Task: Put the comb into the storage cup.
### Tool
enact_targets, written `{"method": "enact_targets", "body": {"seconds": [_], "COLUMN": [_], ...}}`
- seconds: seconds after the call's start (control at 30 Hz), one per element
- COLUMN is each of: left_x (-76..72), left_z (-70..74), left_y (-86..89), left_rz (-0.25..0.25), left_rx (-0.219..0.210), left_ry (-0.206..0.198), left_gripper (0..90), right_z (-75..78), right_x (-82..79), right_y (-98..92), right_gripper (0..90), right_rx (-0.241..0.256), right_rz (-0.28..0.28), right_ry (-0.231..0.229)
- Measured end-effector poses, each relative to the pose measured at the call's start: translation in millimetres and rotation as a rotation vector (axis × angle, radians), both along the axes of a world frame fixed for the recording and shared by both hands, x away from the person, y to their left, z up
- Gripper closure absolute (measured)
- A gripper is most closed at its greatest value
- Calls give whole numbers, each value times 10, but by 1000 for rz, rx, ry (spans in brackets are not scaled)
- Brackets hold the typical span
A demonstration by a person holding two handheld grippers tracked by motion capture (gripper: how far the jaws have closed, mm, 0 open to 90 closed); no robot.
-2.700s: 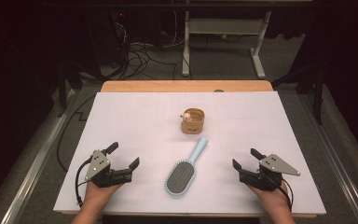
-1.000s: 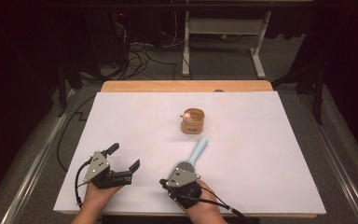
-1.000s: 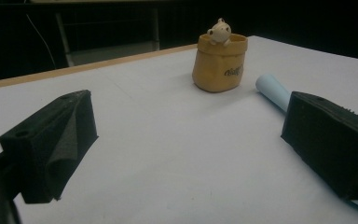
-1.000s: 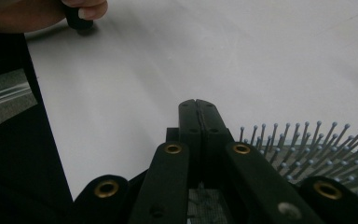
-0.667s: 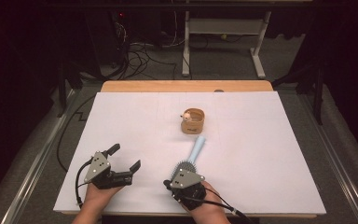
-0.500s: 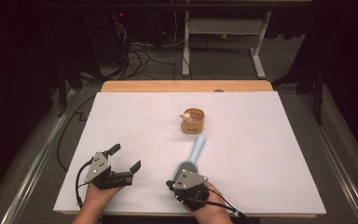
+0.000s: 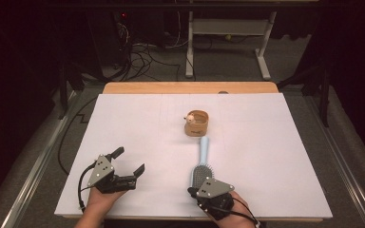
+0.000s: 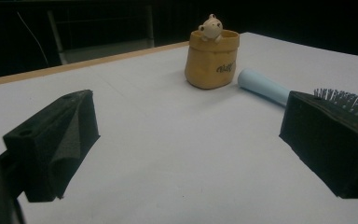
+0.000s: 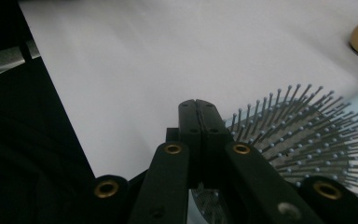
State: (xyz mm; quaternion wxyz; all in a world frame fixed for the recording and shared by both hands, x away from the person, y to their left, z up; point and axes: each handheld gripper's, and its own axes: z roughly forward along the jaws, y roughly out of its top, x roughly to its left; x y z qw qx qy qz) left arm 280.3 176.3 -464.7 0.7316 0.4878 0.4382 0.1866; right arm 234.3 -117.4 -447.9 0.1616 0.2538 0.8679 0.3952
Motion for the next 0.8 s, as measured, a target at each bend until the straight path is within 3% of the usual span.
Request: {"method": "enact_targets", "body": {"seconds": [0.6, 0.8], "left_x": [-6, 0], "left_z": [17, 15], "left_y": [-6, -15], "left_rz": [-2, -4], "left_rx": [-19, -9], "left_ry": [8, 2], "left_gripper": [53, 53], "right_z": [35, 17], "right_x": [-26, -38], "right_y": [-514, -462], "right_gripper": [900, 900], "right_rx": [16, 15], "right_rz": [-84, -65], "right_ry": [3, 13]}}
